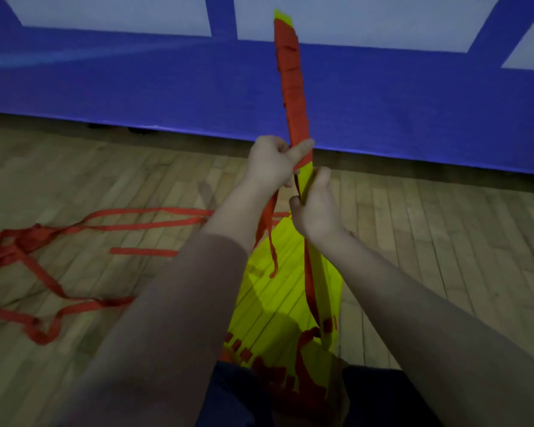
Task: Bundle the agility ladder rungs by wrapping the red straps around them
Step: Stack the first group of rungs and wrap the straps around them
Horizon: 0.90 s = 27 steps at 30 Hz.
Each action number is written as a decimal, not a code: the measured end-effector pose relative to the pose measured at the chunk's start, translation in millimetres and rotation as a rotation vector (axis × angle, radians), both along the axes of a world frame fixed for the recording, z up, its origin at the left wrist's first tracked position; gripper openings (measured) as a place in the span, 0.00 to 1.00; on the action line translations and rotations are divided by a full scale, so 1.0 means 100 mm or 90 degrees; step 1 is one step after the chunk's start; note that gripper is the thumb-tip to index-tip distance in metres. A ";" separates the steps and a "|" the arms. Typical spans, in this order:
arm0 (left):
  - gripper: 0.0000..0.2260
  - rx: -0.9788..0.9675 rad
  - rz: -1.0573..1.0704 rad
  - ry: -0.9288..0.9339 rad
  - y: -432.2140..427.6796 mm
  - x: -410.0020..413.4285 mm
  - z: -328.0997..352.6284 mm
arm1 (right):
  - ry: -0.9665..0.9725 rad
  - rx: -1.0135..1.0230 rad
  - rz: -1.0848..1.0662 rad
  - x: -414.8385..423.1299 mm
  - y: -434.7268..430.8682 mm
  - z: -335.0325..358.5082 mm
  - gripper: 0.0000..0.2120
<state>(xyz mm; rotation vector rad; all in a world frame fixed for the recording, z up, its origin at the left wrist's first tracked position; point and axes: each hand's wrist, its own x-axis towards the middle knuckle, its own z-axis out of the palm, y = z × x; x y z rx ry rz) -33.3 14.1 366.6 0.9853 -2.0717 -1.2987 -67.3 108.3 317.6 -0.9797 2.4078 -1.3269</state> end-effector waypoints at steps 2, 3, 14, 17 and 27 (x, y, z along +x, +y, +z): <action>0.14 0.013 -0.072 0.005 0.05 0.12 0.10 | 0.008 -0.027 0.003 0.05 0.01 0.04 0.17; 0.12 0.019 -0.112 0.005 0.08 0.18 0.13 | 0.007 -0.044 0.006 0.07 0.04 0.04 0.16; 0.04 0.039 -0.136 0.036 0.44 0.60 0.05 | -0.180 -0.127 0.087 0.14 0.45 0.07 0.17; 0.03 0.058 -0.072 0.096 0.53 0.64 0.01 | -0.234 -0.126 0.114 0.08 0.50 0.11 0.14; 0.15 0.020 -0.055 0.088 0.70 0.64 0.10 | -0.533 -0.193 0.151 0.07 0.75 0.31 0.10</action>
